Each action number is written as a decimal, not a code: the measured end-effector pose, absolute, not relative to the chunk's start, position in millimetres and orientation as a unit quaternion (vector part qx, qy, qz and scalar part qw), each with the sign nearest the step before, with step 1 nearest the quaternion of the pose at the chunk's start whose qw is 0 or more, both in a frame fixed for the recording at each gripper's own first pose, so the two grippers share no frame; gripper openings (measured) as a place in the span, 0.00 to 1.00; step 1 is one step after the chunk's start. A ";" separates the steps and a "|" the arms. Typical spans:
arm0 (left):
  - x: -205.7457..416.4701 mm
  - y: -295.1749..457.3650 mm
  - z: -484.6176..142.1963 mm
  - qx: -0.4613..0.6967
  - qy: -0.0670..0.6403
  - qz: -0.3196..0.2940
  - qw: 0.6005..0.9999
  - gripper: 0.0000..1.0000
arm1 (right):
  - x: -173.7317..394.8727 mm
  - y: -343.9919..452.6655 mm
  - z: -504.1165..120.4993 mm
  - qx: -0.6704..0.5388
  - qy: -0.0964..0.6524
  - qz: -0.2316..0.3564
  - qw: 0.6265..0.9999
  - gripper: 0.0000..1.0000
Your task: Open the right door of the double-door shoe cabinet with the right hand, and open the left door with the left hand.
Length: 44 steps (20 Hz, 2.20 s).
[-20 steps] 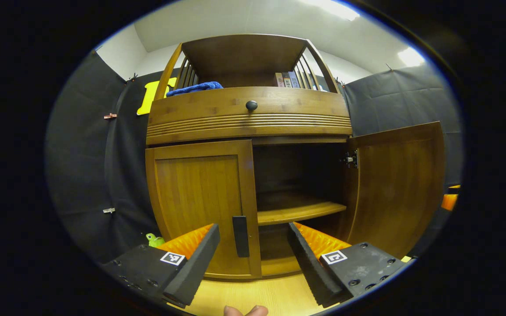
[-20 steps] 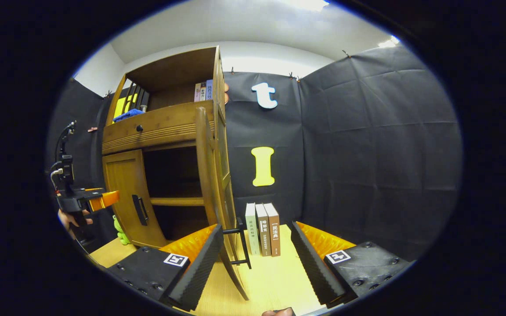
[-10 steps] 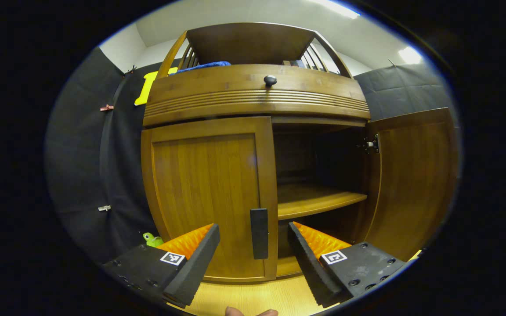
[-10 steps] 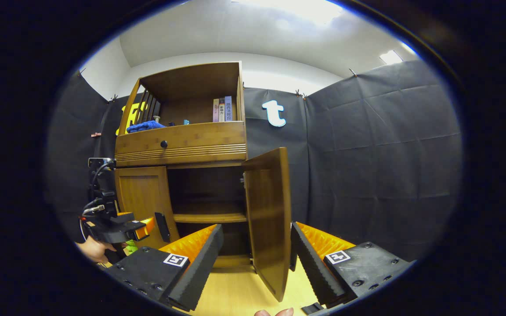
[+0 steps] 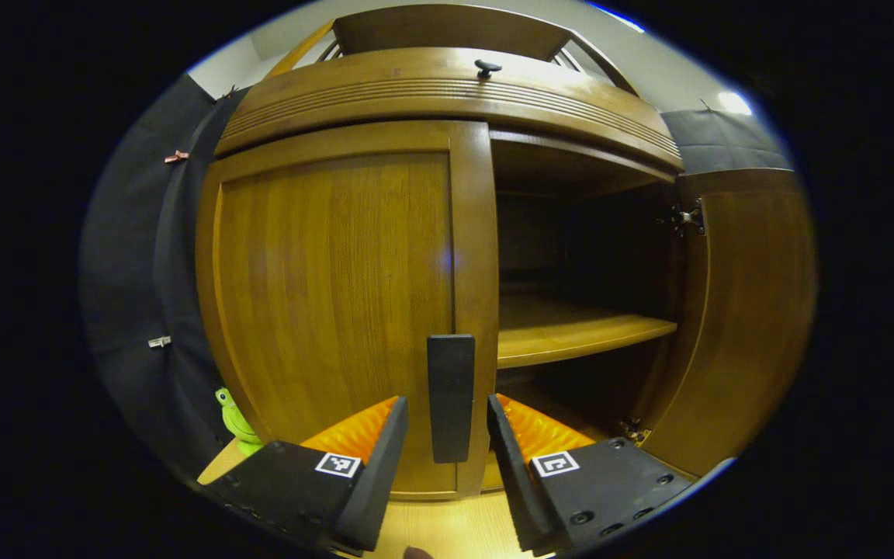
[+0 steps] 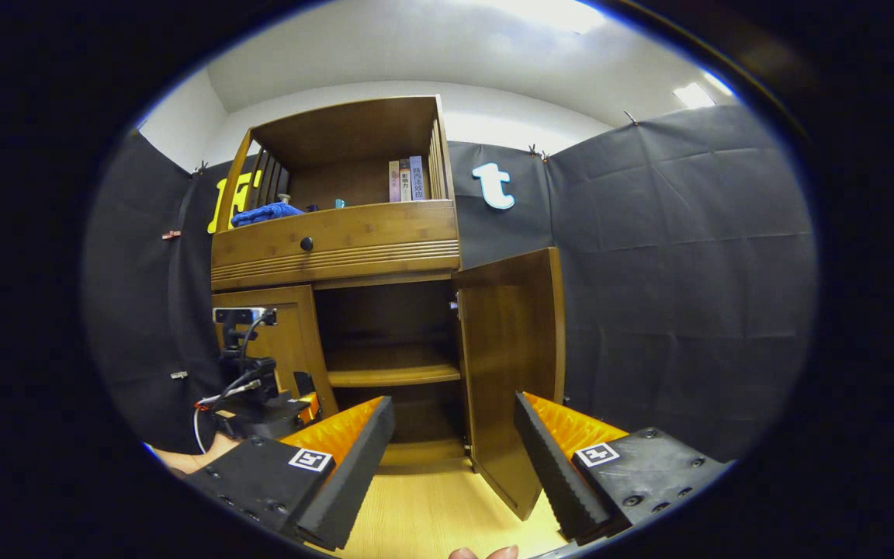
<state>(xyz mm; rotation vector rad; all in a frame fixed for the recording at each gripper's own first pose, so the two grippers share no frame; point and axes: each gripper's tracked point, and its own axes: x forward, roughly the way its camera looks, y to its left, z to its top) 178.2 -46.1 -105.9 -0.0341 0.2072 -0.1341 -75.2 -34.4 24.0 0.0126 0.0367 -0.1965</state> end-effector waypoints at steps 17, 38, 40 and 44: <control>126.3 -27.9 -112.1 -0.004 0.118 -0.087 0.989 0.31 | -75.9 -33.6 20.4 0.035 0.024 -0.095 0.995 0.92; -10.7 123.6 -94.6 0.028 0.083 -0.058 0.994 0.19 | -52.2 51.4 8.8 0.050 0.039 -0.025 0.998 0.94; -12.8 139.7 -97.2 0.033 0.083 -0.050 0.995 0.17 | -54.7 58.1 5.4 0.055 0.042 -0.023 0.997 0.97; -14.3 176.8 -104.4 0.031 0.089 -0.018 0.995 0.18 | -59.1 67.8 5.4 0.045 0.042 -0.021 0.998 0.98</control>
